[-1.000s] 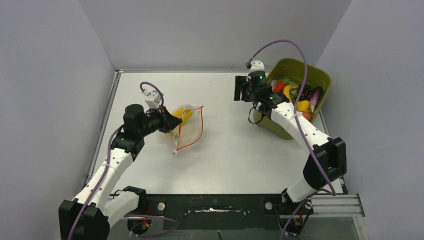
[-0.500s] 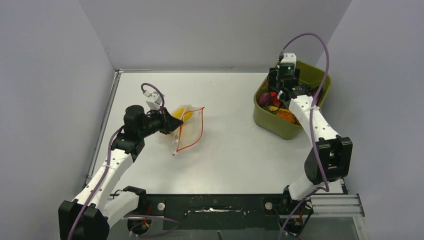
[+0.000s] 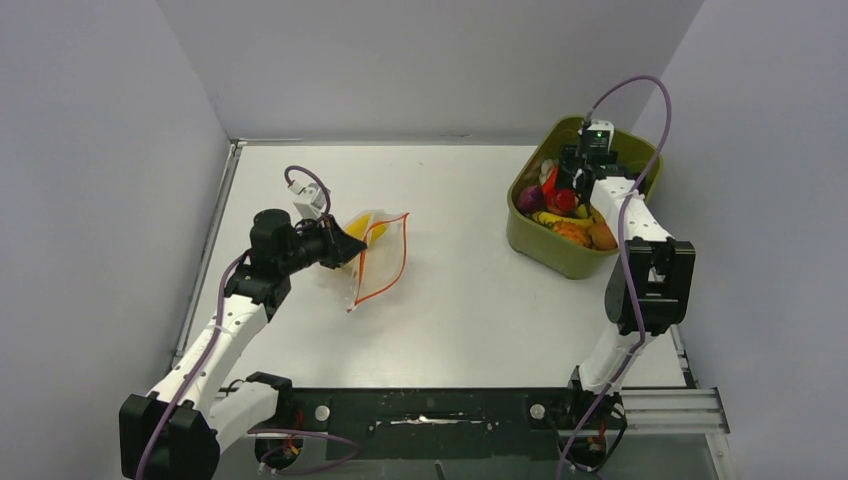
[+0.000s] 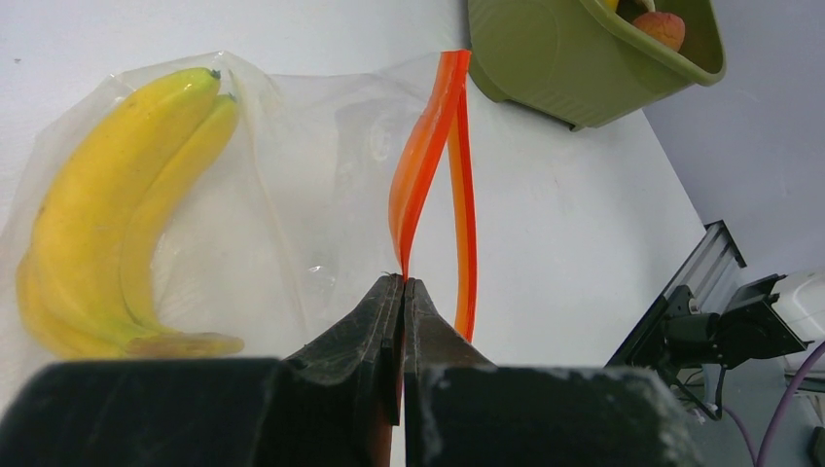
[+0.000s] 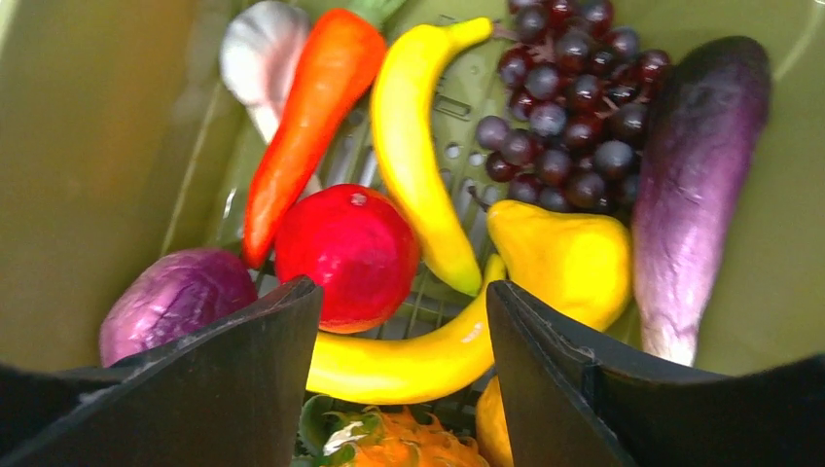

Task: Place the food in the zip-top bag and seal the zipper
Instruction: Pick up the fake fruit from the bin.

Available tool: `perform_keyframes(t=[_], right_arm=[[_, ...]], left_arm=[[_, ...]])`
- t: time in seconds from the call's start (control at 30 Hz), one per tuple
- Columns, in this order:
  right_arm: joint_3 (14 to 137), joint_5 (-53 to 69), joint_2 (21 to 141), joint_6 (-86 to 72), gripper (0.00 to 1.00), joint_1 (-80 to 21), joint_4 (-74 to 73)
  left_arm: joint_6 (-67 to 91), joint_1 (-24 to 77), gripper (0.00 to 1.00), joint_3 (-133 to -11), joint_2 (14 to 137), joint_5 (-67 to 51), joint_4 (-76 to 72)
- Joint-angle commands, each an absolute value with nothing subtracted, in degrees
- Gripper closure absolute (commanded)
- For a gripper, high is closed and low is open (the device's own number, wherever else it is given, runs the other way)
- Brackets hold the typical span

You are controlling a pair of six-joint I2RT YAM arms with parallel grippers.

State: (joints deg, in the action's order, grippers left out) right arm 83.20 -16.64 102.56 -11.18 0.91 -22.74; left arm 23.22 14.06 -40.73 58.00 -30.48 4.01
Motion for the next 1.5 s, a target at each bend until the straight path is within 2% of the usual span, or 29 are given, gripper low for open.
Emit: perform_keyframes(t=[0.0, 0.27, 0.47, 0.6, 0.8, 0.93, 1.27, 1.47], right_arm=[[88.49, -7.05, 103.52, -7.86, 0.34, 1.19, -24.1], [92.08, -0.63, 108.35, -2.89, 0.23, 1.84, -27.05], [94.41, -1.38, 110.82, -2.91, 0.15, 2.54, -30.52], [95.48, 0.07, 112.94, -2.95, 0.05, 3.27, -32.58], [95.62, 2.5, 114.85, -3.85, 0.02, 3.65, -33.11], [96.03, 2.92, 116.35, -4.12, 0.03, 3.71, -33.3], [96.09, 1.85, 116.03, -3.57, 0.19, 3.74, -33.07], [94.72, 0.83, 113.92, -4.08, 0.24, 3.67, -31.59]], left_arm=[[22.06, 13.71, 1.0, -41.84, 57.15, -30.2, 1.78], [22.46, 13.7, 1.0, -41.92, 57.83, -31.18, 1.63], [22.72, 13.69, 1.0, -42.09, 58.07, -31.52, 1.6], [22.59, 13.62, 1.0, -41.64, 57.31, -30.77, 1.67], [22.41, 13.6, 1.0, -41.8, 57.34, -30.75, 1.67], [22.41, 13.62, 1.0, -42.02, 57.81, -30.84, 1.67], [22.29, 13.45, 1.0, -42.02, 57.77, -30.83, 1.85], [22.32, 13.43, 1.0, -41.94, 57.42, -30.85, 1.89]])
